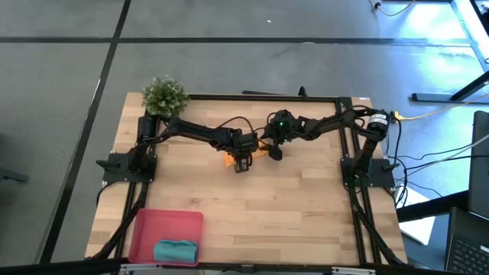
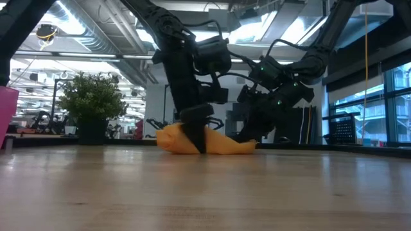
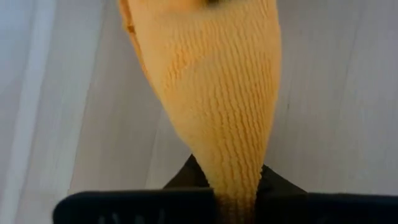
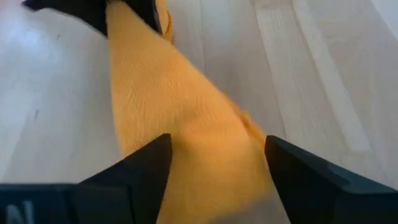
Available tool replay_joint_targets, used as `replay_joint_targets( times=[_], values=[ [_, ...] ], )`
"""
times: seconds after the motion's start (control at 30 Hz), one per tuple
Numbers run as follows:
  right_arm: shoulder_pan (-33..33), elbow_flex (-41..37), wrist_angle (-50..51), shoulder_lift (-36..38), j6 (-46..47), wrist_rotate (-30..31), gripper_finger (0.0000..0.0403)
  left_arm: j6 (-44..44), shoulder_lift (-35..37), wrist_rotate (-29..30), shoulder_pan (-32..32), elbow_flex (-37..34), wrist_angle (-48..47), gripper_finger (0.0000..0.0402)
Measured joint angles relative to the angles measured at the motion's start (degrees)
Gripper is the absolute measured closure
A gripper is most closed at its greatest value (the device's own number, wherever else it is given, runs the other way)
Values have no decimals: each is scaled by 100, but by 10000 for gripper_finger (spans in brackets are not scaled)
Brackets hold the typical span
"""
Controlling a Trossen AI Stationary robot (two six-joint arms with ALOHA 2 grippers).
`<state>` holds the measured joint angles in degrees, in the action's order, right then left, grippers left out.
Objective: Roll microfiber towels into tight, uniform cylinder then place into a basket
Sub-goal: Put the orange microfiber towel into the red bin
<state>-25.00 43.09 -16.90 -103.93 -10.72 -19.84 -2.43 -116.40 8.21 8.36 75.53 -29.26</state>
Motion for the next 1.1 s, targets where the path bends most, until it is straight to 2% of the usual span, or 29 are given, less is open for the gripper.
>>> replay_joint_targets(
  times=[0.2,0.43,0.7,0.9,1.1],
  values=[
    [-133,2,624,570,-326,-57,142,-71,252,-19,-18,-23,-523,395],
    [-67,0,1580,1733,-761,-63,142,-194,595,181,-66,-18,-993,395],
    [-20,0,2825,3065,-785,-44,142,-204,1263,300,-260,-6,-1468,395],
    [165,0,3037,3784,-780,-87,142,-557,1962,478,-605,-5,-2457,394],
    [455,0,3051,4041,-781,-129,142,-1141,2679,481,-1315,-5,-3182,392]
  ],
)
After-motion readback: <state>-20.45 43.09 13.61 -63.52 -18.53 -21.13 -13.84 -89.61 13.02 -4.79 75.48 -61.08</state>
